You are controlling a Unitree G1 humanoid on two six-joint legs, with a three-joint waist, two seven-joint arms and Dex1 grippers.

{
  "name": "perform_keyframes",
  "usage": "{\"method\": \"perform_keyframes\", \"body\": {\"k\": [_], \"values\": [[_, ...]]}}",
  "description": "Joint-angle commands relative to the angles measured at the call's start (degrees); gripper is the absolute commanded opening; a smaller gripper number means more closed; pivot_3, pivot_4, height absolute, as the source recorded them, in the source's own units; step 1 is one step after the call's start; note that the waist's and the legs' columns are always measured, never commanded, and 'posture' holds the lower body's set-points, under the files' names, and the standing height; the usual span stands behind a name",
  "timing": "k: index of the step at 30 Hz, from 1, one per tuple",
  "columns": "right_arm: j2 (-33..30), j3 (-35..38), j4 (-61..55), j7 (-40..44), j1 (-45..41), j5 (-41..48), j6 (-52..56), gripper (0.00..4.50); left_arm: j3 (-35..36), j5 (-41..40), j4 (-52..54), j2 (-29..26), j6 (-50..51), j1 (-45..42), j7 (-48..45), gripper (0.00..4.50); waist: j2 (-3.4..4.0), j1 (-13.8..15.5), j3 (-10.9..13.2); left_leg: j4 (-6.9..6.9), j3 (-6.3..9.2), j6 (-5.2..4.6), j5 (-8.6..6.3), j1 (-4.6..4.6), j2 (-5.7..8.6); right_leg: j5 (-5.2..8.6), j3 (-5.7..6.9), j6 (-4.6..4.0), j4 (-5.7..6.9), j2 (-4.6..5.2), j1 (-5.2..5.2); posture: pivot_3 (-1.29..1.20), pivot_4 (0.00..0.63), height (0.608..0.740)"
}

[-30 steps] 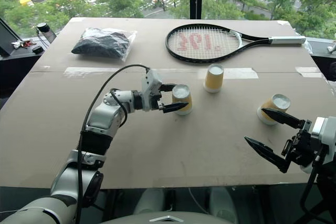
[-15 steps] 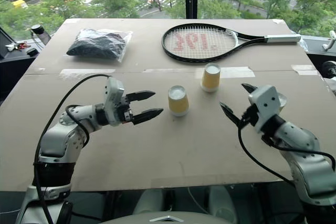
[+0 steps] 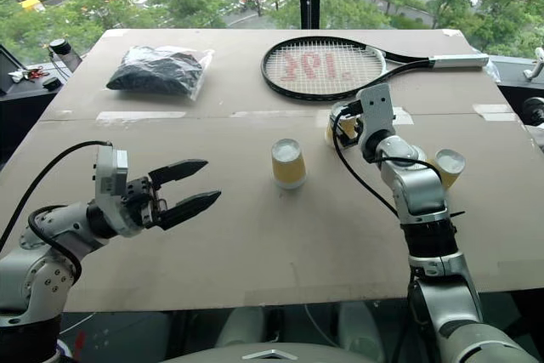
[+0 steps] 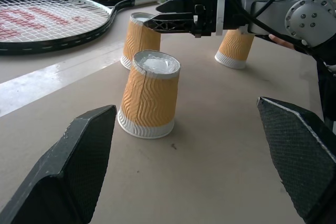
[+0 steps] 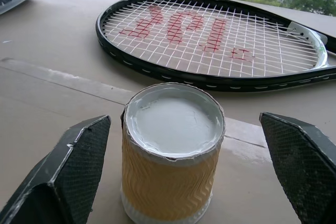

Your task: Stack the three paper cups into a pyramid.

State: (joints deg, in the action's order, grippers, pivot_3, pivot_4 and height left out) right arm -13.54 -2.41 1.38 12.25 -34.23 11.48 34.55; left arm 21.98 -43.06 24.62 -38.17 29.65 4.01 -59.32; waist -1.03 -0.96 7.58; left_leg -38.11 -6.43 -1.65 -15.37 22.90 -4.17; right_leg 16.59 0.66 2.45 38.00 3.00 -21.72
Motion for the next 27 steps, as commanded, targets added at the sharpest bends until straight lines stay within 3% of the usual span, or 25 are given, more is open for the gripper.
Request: {"method": "perform_keyframes", "body": {"k": [1,5,10,15,20,23,27], "values": [[1.00,0.89,2.86,0.98,-2.96,-0.31,-2.99,4.50,2.15,-2.26,3.36,-0.66,-0.28,2.44,0.74,4.41,0.03,-0.08,0.02,0.00,-0.02,0.00,0.00,0.00,0.00,0.00,-0.01,0.00,0.00,0.00,-0.01,0.00,0.150,0.740],[2.06,1.60,7.54,1.73,-4.78,-0.21,-5.18,4.50,3.15,-3.47,4.39,-0.85,-0.55,5.00,1.07,4.41,0.05,-0.24,0.03,0.01,-0.03,0.00,0.00,-0.02,0.00,0.00,-0.02,0.00,0.00,0.01,-0.02,0.00,0.150,0.740],[1.52,1.50,8.91,4.06,-5.38,-0.38,-7.78,2.33,3.72,-3.77,4.39,-1.02,-1.22,6.65,0.77,4.50,0.07,-0.19,0.04,0.04,-0.04,0.01,0.00,-0.01,0.00,0.00,-0.01,0.00,-0.02,0.02,-0.03,0.00,0.150,0.740],[-3.90,2.36,1.90,12.92,-3.34,2.49,-7.57,2.29,2.31,2.35,2.44,1.60,-8.65,6.00,2.27,4.50,0.22,0.02,0.13,0.07,-0.07,0.01,-0.01,0.00,0.01,0.00,-0.03,0.00,-0.04,0.04,-0.04,0.00,0.150,0.740],[-12.23,3.45,-10.16,21.90,2.07,8.11,-1.87,2.29,4.74,-1.16,-0.29,-1.50,-7.88,6.13,-3.25,4.50,0.22,0.11,0.14,0.20,-0.11,0.01,-0.01,0.00,0.01,0.00,-0.04,-0.01,-0.09,0.05,-0.09,0.00,0.150,0.740],[-18.32,5.07,-20.76,26.64,8.71,13.26,3.05,2.29,7.80,-6.88,-3.41,-6.31,-3.37,5.46,-8.62,4.50,0.21,0.15,0.15,0.32,-0.11,0.01,-0.01,0.00,-0.01,0.02,-0.04,-0.02,-0.14,0.06,-0.15,0.00,0.150,0.740],[-19.38,4.58,-27.85,27.20,14.25,16.40,4.68,2.29,8.06,-9.55,-5.98,-8.55,-1.44,4.66,-12.47,4.50,0.22,-0.33,0.15,0.35,-0.20,-0.01,-0.02,-0.06,-0.01,0.01,-0.12,-0.01,-0.14,0.05,-0.17,0.00,0.150,0.740]]}}
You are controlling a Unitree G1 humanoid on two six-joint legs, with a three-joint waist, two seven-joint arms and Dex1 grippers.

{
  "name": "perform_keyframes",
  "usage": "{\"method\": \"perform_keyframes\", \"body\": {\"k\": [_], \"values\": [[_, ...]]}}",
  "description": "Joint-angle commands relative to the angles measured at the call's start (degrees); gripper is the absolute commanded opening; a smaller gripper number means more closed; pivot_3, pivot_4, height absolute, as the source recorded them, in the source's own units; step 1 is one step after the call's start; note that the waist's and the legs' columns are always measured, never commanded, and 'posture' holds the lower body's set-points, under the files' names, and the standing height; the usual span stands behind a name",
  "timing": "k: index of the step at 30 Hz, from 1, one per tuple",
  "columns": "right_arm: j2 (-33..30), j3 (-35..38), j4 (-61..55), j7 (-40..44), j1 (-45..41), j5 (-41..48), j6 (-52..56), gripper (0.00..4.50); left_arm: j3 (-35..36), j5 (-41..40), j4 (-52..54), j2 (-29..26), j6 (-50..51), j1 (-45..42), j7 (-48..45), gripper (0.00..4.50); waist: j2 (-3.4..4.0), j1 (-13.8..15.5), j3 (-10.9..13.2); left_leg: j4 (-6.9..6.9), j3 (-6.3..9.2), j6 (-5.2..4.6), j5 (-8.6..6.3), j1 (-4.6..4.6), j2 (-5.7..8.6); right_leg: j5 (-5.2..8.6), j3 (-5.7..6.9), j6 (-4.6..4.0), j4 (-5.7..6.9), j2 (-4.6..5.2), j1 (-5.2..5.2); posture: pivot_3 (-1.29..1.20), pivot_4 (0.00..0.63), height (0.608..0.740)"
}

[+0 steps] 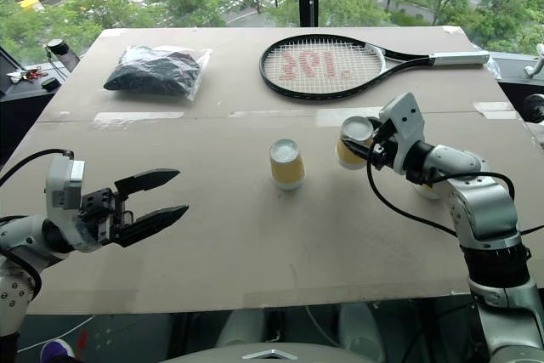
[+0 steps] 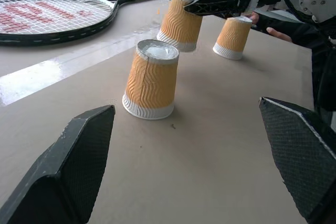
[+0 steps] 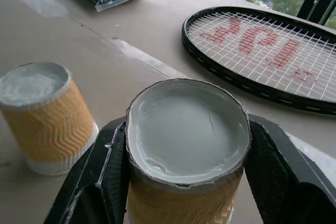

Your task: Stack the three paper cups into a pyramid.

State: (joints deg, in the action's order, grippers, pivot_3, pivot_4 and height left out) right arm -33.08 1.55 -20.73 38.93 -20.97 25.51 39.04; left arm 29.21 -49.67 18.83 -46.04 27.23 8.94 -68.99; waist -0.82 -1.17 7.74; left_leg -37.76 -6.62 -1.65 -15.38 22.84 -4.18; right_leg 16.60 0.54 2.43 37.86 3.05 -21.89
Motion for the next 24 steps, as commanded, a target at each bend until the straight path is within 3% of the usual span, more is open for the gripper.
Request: {"method": "perform_keyframes", "body": {"k": [1,10,24], "values": [[0.59,-0.58,-6.92,0.34,2.24,1.95,-0.58,2.29,0.72,-3.61,-0.32,-0.81,1.29,-0.46,-3.63,4.50,-0.01,-0.23,0.00,0.00,-0.03,-0.01,0.00,-0.02,0.00,0.00,-0.03,0.01,0.00,0.00,0.00,0.00,0.150,0.740],[7.09,-7.78,-5.19,-2.98,4.43,-4.56,-9.30,2.29,2.92,-4.68,-3.11,-2.71,1.15,-0.94,-9.99,4.50,-0.12,-0.17,0.04,0.00,-0.07,0.01,0.00,0.01,0.01,0.00,-0.04,0.00,0.01,-0.02,-0.07,0.00,0.150,0.740],[7.76,-10.82,2.69,-1.81,4.76,-10.44,-16.41,2.29,3.86,-4.29,-2.31,-2.21,0.94,-0.08,-9.51,4.50,-0.14,0.24,0.05,0.00,-0.11,0.01,0.01,0.03,0.01,0.00,-0.07,0.00,0.03,-0.02,-0.13,0.00,0.150,0.740]]}}
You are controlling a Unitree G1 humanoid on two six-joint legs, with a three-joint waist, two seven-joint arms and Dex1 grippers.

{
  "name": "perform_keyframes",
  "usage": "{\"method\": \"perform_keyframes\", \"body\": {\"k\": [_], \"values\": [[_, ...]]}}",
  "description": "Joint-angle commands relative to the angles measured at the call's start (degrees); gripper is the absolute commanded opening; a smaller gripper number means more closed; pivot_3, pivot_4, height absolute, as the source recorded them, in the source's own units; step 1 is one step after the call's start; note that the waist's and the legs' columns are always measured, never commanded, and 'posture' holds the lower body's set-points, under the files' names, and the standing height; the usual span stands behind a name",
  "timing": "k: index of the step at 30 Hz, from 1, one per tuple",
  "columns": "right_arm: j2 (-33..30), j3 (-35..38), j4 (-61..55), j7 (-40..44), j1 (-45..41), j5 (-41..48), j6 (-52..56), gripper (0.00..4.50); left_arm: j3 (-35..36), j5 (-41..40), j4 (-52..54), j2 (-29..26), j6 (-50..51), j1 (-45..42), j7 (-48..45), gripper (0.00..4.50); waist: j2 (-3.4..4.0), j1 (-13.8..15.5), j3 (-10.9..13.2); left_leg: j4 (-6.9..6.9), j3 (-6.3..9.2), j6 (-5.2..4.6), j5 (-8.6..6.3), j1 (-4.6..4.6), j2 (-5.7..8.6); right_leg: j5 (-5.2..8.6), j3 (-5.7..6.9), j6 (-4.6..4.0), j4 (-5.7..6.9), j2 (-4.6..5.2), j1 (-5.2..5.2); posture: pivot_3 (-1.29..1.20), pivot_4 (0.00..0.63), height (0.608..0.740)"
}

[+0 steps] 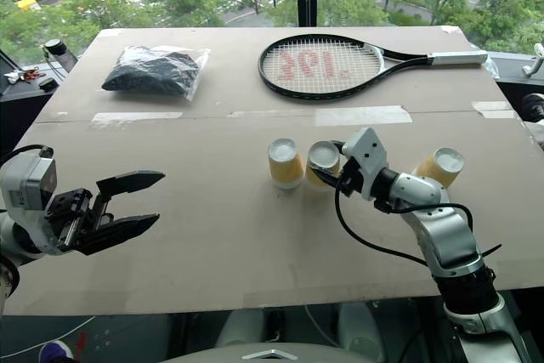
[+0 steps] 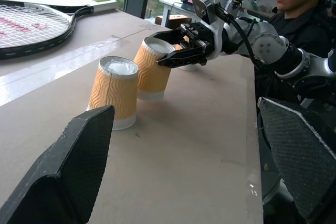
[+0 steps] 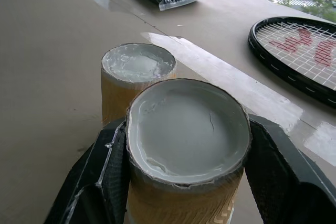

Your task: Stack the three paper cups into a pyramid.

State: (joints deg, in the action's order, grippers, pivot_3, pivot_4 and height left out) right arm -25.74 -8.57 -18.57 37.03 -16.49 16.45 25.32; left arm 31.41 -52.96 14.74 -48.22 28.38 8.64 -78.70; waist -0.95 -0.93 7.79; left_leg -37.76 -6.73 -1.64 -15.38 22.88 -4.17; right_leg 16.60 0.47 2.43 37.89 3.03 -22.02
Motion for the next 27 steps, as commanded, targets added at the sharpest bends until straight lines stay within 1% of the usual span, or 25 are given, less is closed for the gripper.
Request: {"method": "perform_keyframes", "body": {"k": [1,10,14,18,20,21,23,27], "values": [[0.50,-1.11,1.02,0.24,0.40,-1.92,-3.28,2.29,1.61,-1.10,1.97,0.09,-0.19,0.29,0.43,4.50,0.00,0.00,0.00,0.00,0.00,0.00,0.00,0.00,0.00,0.00,0.00,0.00,0.00,0.00,0.00,0.00,0.150,0.740],[2.69,-2.58,4.47,-0.12,-1.52,-4.25,-4.63,2.29,1.25,-1.53,2.93,0.37,0.07,0.73,1.33,4.50,-0.04,-0.14,-0.02,0.00,-0.01,0.01,0.00,-0.03,-0.01,0.00,-0.02,0.00,0.04,-0.01,0.00,0.00,0.150,0.740],[3.80,-1.99,4.57,-0.14,-2.85,-3.78,-3.21,2.29,1.21,-1.64,3.15,0.48,0.13,0.81,1.45,4.50,-0.04,-0.09,-0.02,0.00,-0.01,0.01,0.01,-0.03,-0.01,0.00,-0.02,0.00,0.05,-0.02,0.00,0.00,0.150,0.740],[3.47,-2.05,4.98,1.06,-3.17,-3.03,-0.52,2.29,0.64,-1.20,3.30,0.41,-0.21,0.77,0.98,4.50,-0.04,-0.07,-0.03,0.00,-0.04,0.01,0.00,-0.03,-0.01,0.00,-0.02,0.00,0.04,0.00,0.00,0.00,0.150,0.740],[3.69,-1.50,6.03,0.70,-3.62,-2.91,0.02,3.30,0.31,-1.00,3.52,0.41,-0.38,0.82,0.75,4.50,-0.05,-0.10,-0.03,0.00,-0.03,0.01,0.00,-0.03,-0.01,0.00,-0.02,0.00,0.05,-0.01,0.00,0.00,0.150,0.740],[3.66,-1.35,6.31,0.74,-3.76,-2.86,0.06,3.61,0.25,-1.04,3.63,0.44,-0.35,0.84,0.76,4.50,-0.05,-0.07,-0.03,0.00,-0.03,0.01,0.01,-0.03,-0.01,0.00,-0.02,0.00,0.05,-0.01,0.00,0.00,0.150,0.740],[3.23,-1.01,6.32,1.02,-3.94,-2.82,0.11,4.49,-0.06,-0.87,3.81,0.38,-0.54,0.80,0.47,4.50,-0.04,-0.06,-0.02,0.00,-0.03,0.01,0.00,-0.03,-0.01,0.00,-0.02,0.00,0.04,0.00,0.00,0.00,0.150,0.740],[0.65,2.26,1.56,0.96,-2.37,-1.61,1.60,4.49,-1.99,-0.24,3.90,0.10,-1.01,-0.48,-0.57,4.50,-0.03,0.03,-0.01,0.00,-0.05,0.01,0.00,-0.01,-0.01,0.00,-0.03,0.00,0.03,0.00,-0.02,0.00,0.150,0.740]]}}
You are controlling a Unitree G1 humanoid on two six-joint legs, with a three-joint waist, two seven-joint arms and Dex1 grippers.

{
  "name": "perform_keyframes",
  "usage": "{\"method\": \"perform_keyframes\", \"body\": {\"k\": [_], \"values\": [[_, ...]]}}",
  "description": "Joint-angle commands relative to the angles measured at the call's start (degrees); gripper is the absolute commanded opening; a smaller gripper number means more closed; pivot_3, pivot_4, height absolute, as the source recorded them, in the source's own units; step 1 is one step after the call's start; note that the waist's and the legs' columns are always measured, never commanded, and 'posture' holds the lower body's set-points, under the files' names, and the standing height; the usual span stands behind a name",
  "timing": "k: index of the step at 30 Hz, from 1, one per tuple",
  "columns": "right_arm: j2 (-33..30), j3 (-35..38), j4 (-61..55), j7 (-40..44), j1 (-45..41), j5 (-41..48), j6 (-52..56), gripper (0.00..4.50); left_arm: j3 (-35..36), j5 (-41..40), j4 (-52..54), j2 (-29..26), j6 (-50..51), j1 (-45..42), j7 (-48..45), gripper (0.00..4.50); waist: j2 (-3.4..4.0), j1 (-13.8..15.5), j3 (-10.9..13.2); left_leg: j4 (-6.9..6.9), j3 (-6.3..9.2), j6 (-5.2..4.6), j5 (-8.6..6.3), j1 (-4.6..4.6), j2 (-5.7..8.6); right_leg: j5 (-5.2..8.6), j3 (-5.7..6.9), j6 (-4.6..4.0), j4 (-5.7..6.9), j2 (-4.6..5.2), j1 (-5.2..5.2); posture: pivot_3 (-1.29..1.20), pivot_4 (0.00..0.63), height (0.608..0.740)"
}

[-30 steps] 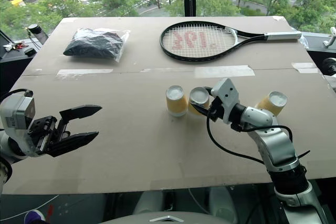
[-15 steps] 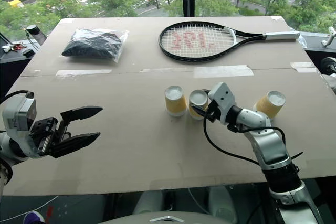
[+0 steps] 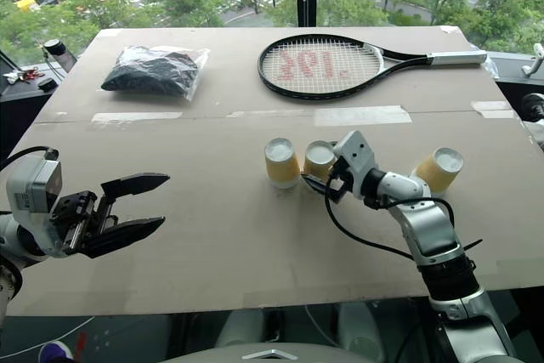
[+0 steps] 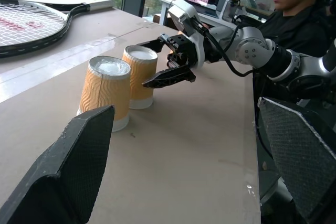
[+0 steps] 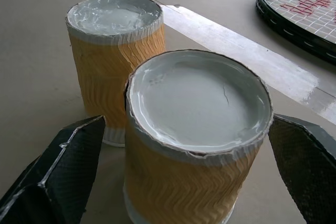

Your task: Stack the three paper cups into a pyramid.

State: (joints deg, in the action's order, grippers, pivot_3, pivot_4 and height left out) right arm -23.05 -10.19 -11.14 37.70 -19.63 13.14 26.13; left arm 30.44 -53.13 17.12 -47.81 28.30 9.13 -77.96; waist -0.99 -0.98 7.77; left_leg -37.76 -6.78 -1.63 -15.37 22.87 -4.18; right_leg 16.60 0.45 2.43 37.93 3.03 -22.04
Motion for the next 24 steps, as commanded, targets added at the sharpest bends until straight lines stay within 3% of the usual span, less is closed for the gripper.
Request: {"method": "perform_keyframes", "body": {"k": [1,7,11,16,24], "values": [[-3.12,5.14,-8.35,0.63,1.98,2.83,1.54,4.49,-1.74,0.08,1.54,-0.34,-1.00,-1.43,-1.58,4.50,0.01,0.26,0.01,0.00,0.00,0.00,0.00,0.01,0.00,0.00,0.00,0.00,0.00,0.01,0.00,0.00,0.150,0.740],[-6.97,16.05,-23.37,-0.63,9.53,10.89,6.02,4.49,-5.51,-0.19,1.41,-0.19,-0.62,-4.76,-2.09,4.50,0.01,0.34,0.03,0.00,0.04,0.00,0.00,0.06,0.01,0.00,0.02,0.01,-0.01,0.00,-0.01,0.00,0.150,0.740],[-7.87,24.91,-30.72,-8.65,13.41,10.74,11.27,4.49,-9.08,0.16,0.59,-0.24,-0.45,-8.23,-3.32,4.50,-0.02,0.18,0.01,0.00,0.05,0.00,0.00,0.04,0.01,0.00,0.01,0.01,-0.01,-0.02,0.01,0.00,0.150,0.740],[-8.00,30.19,-29.45,-18.74,17.59,3.67,16.34,4.49,-12.57,1.16,-0.84,0.00,-1.03,-12.07,-4.94,4.50,-0.05,0.36,0.00,0.00,0.02,0.00,0.00,0.01,0.05,0.00,-0.03,0.02,0.00,-0.04,0.01,0.00,0.150,0.740],[-4.30,31.52,-26.47,-23.38,19.94,3.38,19.28,4.49,-13.68,0.99,-0.91,0.32,-0.76,-14.31,-5.38,4.50,-0.02,-0.05,0.02,0.01,-0.05,0.01,0.00,-0.01,0.07,0.00,-0.15,0.02,0.00,-0.14,-0.01,0.00,0.150,0.740]]}}
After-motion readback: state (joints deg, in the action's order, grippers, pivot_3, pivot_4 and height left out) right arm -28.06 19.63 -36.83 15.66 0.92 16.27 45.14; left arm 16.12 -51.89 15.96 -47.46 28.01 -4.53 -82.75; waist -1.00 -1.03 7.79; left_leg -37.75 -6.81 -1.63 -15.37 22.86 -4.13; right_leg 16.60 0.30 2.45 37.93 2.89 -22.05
